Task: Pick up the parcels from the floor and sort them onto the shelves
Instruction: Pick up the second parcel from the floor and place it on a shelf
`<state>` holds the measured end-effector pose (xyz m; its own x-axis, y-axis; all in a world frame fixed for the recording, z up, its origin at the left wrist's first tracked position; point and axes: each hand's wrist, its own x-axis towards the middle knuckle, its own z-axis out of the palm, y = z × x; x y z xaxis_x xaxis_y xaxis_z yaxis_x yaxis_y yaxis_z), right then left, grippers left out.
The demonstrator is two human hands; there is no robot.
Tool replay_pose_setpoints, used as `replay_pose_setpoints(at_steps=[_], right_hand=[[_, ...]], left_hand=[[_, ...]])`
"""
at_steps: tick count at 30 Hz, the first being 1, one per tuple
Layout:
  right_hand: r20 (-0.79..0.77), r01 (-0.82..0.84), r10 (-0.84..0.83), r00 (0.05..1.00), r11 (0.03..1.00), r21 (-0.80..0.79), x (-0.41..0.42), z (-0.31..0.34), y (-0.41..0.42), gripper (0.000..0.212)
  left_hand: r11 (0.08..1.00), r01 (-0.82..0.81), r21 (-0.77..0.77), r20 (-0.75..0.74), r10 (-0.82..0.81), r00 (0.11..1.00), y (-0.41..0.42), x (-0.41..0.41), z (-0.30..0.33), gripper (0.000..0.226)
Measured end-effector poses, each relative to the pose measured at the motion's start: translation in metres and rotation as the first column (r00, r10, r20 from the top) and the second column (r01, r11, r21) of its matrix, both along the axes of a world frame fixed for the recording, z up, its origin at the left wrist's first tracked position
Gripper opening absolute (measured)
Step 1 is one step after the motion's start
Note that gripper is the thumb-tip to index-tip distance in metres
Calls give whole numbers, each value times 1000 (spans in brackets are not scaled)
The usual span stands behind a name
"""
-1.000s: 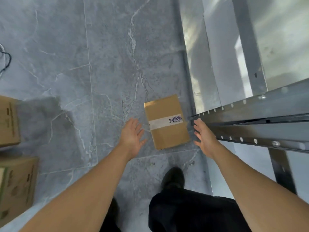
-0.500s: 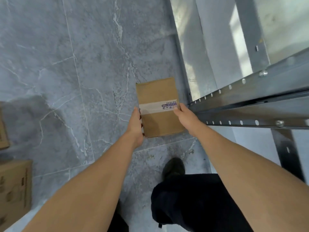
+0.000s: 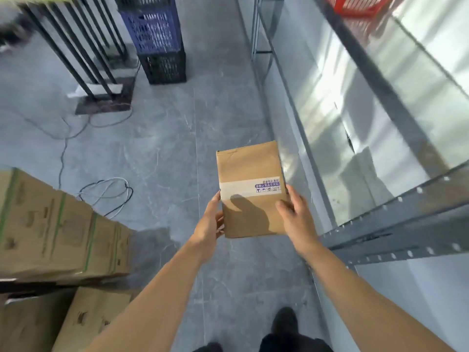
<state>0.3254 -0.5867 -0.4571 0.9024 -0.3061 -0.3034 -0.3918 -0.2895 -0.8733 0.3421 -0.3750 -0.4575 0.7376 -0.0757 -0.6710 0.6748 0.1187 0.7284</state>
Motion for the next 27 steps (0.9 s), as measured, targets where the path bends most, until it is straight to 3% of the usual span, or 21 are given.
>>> replay_pose_setpoints(at_steps=[2,4,10,14,16,18,21,23,25,27], right_hand=[[93,5,-5,996,1000,5,-8,79,19,60],[161,22,-26,987,999,28,-21,156,35,48],[291,0,-31,956,995,104,-55,282,61,46],[391,61,-115,913,987,148,-65,326,61,49],[413,47,-126,902,980,194,-72,340,57,59],[455,7,-70,888,990,139,-82,347,54,66],[455,-84,107,884,994,-71,-90,350,52,51],[337,-202,243,910,968,-153,-94,355,53,50],[258,-263,275,926,961,-82,-101,362,57,61],[272,-285,276,922,959,-9,-107,369,59,89]], left_hand=[[1000,-7,-10,80,8,997,22,-5,68,33],[1000,-18,-19,162,20,987,43,-13,137,32],[998,-60,-34,299,67,952,64,-38,263,24],[999,11,-50,376,9,927,69,-50,307,48],[999,54,7,415,-52,908,72,-54,321,75],[991,124,53,437,-135,889,75,-58,332,97],[989,145,36,447,-146,883,80,-64,344,80],[990,131,-45,462,-95,882,81,-68,352,66],[983,143,-116,461,-74,885,77,-74,359,55],[977,163,-136,478,-79,875,70,-80,367,56]])
